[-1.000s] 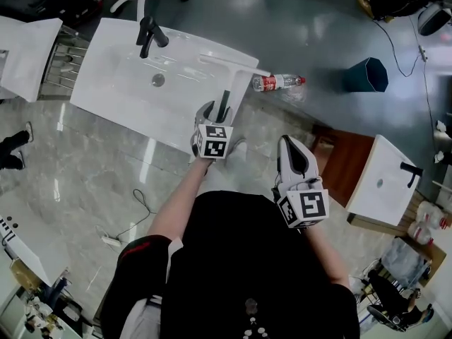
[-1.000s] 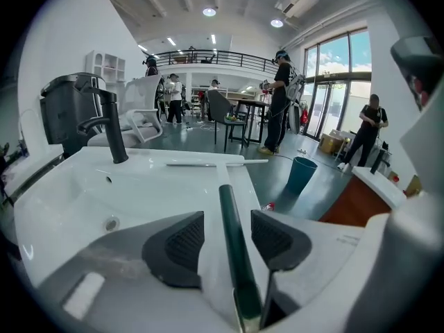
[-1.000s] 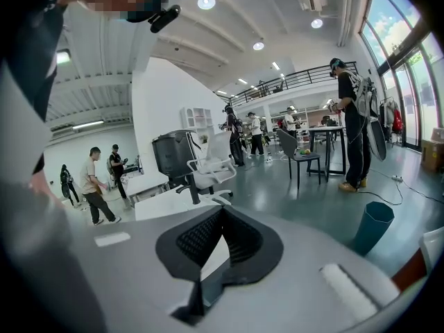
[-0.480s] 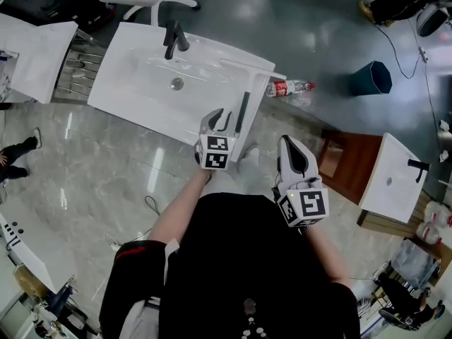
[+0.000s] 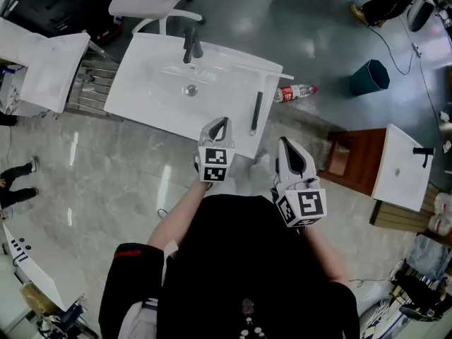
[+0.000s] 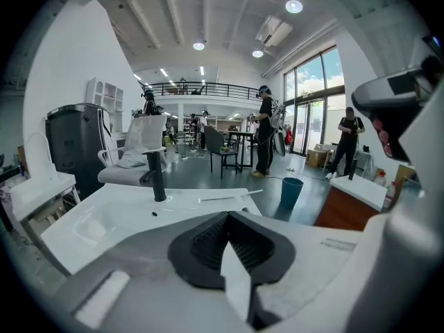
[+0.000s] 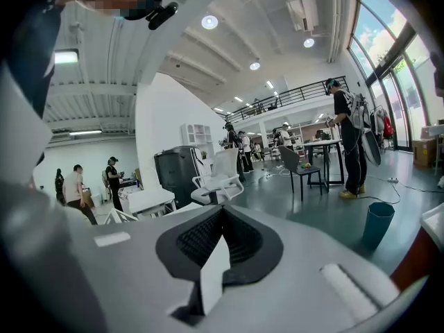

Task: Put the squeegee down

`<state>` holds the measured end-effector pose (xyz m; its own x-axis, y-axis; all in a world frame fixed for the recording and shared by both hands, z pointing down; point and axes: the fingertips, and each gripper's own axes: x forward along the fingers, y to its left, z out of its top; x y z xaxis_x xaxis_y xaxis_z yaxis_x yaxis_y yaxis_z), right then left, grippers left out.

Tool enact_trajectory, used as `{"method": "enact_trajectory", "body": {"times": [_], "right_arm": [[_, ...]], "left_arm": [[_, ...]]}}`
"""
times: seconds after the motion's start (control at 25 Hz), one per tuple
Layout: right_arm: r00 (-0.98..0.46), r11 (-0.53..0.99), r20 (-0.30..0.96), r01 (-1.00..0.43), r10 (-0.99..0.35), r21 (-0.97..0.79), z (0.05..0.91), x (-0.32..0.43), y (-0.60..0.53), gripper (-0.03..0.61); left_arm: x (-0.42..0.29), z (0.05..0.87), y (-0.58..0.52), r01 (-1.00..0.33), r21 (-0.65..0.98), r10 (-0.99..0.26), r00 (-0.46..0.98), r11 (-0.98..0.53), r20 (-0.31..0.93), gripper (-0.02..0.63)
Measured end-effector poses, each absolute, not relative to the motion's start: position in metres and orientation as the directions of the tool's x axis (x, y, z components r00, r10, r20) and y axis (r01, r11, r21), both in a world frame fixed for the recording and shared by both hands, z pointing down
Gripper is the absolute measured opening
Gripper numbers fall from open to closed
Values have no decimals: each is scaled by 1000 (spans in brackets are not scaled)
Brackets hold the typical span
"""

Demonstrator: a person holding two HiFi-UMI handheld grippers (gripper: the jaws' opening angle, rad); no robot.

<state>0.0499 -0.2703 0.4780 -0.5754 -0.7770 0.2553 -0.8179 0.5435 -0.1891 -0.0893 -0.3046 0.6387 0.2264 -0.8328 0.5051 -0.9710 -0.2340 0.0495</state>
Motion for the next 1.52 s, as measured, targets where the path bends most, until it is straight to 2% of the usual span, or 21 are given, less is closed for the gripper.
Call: {"method": "enact_trajectory", "body": {"times": [0.32,0.96,1.24,1.52], "right_arm": [[-525,500,182,-850,-831,-166,451,36,-239,2],[-476,471,21,-874,-879,-121,392,32,-232,2],[-471,474,-53,-874,-880,-106,356,31,-230,2],[-472,479,-93,-874,-877,-83,334,33,-226,2]], "left_arm": [[-101,582,-274,-953,68,-867,297,-295,401,2],[-116,414,-259,-923,-5,-923,384,-384,27,2],[-110,370,-253,-899,-1,-898,438,-439,-47,2],[-105,363,-251,-885,15,-884,465,-466,-52,2]]}}
